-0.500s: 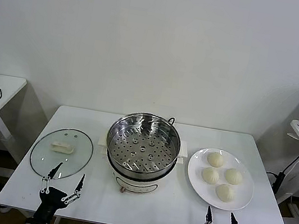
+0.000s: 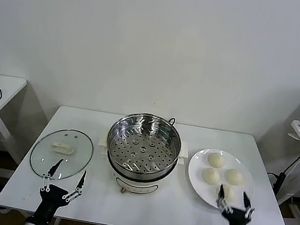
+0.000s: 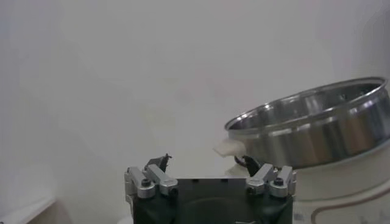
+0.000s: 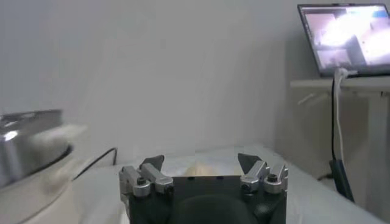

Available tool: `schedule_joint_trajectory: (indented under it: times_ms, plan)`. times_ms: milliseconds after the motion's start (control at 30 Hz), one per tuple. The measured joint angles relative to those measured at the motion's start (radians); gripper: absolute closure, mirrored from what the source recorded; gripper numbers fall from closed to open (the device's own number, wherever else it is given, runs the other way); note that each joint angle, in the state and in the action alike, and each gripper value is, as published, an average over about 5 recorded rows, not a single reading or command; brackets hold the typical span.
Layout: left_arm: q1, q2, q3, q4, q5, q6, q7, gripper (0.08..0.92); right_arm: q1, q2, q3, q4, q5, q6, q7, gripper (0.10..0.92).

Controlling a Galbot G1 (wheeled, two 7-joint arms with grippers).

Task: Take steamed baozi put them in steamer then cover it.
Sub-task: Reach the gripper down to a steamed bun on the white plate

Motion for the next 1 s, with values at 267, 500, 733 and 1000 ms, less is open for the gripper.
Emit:
schedule_joint_trajectory:
  times_ms: [267, 500, 733, 1000]
  plan:
    - [-0.007, -0.003, 0.003, -0.008, -0.001, 0.003, -0.004, 0.177, 0.378, -0.122, -0.172, -0.228, 0.129, -0.092, -0.024, 0.203]
    - [-0.014, -0.003, 0.005, -0.012, -0.004, 0.005, -0.007, 0.177, 0.682, -0.240, -0.420, -0.444, 0.133, -0.124, -0.275, 0.203]
    - [-0.023, -0.006, 0.006, -0.018, -0.018, 0.012, -0.011, 0.177, 0.985, -0.298, -0.716, -0.652, 0.021, -0.109, -0.672, 0.203]
    - [-0.028, -0.013, 0.001, -0.022, -0.027, 0.019, -0.015, 0.177, 1.235, -0.290, -0.936, -0.849, -0.214, -0.084, -1.108, 0.203]
